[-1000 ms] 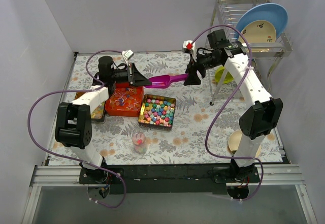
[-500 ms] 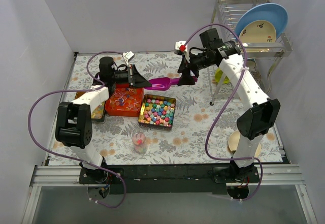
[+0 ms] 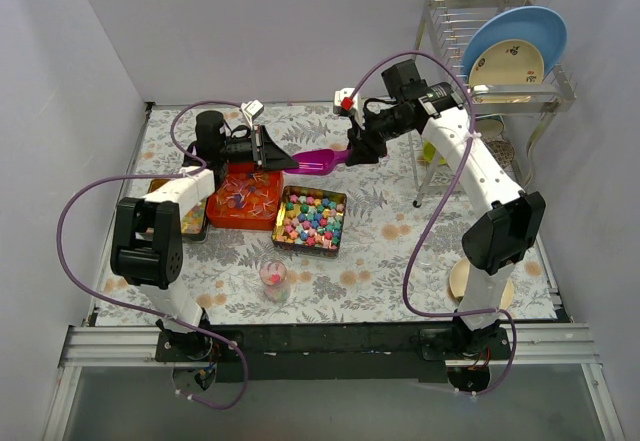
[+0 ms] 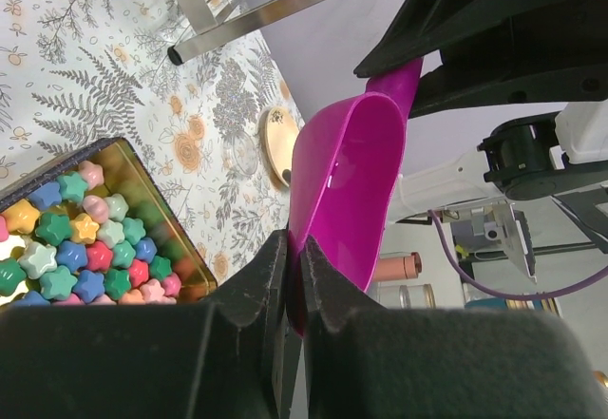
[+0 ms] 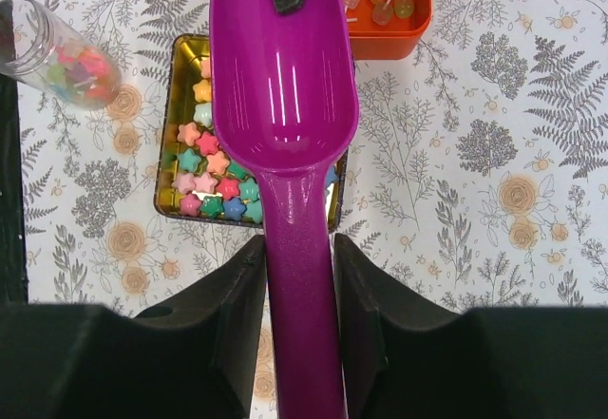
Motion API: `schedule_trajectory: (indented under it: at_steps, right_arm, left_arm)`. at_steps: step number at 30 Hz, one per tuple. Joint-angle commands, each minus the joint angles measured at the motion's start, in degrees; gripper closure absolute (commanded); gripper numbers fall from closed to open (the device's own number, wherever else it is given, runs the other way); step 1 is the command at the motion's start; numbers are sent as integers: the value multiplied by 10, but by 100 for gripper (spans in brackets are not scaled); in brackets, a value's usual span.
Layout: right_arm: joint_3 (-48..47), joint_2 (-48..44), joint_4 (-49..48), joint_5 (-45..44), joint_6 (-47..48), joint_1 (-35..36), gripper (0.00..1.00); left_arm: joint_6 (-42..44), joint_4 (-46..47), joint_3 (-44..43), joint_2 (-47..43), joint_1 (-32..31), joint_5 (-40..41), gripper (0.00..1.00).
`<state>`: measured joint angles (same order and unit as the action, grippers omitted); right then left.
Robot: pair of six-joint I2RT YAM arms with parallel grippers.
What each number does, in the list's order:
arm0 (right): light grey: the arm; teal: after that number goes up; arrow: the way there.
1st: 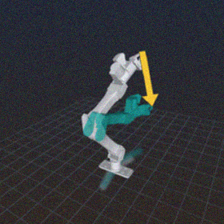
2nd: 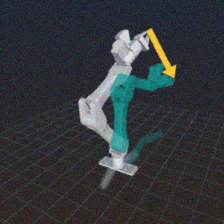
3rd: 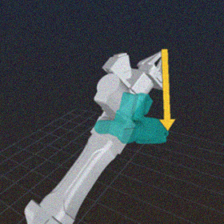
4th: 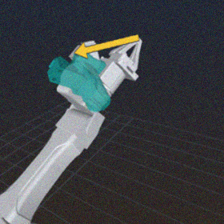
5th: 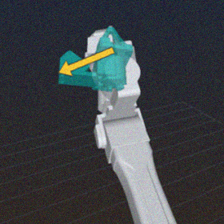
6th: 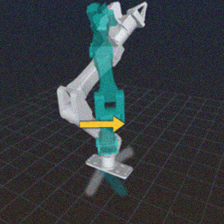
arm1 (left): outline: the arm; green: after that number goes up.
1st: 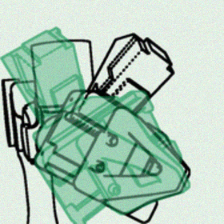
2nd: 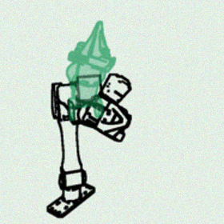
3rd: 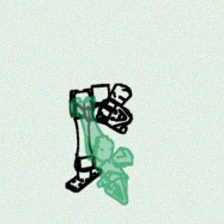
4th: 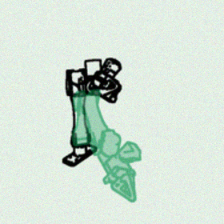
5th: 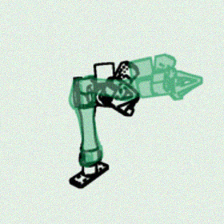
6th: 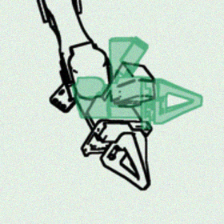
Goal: Pack the candies
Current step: Adjust the spatula, then scoop the fake candies from the storage box.
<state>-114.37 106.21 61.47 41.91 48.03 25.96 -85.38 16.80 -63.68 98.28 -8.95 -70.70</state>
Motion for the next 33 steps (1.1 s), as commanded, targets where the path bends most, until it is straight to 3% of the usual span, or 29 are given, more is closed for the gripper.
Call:
schedule_trajectory:
  at_steps: [1,6,8,11,12,14,17,20,23,26,33]
  right_arm:
    - [-1,0,-3,-10,0,-1,60]
    - [0,5,8,-7,1,-2,69]
    - [0,7,13,-4,5,-2,95]
    - [1,9,22,-2,2,-2,99]
    - [0,9,25,-2,7,-2,99]
    - [-11,7,49,-14,48,-2,99]
    - [-31,2,73,-64,102,-1,99]
    - [-68,15,108,-136,167,8,99]
    - [-84,37,135,-224,236,33,99]
    - [-52,24,135,-290,321,60,99]
    - [-45,45,134,-408,398,116,99]
  left_arm:
    - [-5,18,-16,-3,0,-12,100]
    - [-3,21,-17,0,1,-10,100]
    - [-1,21,-20,2,0,-8,100]
    - [27,-7,-27,2,0,7,100]
    - [44,-28,-33,2,2,20,96]
    - [79,-107,-51,-2,4,63,71]
    - [159,-224,-58,-19,17,146,54]
    - [216,-288,-30,-44,33,177,49]
    - [294,-361,-9,-71,36,186,49]
    - [338,-379,44,-127,36,189,60]
    - [339,-427,123,-195,36,238,95]
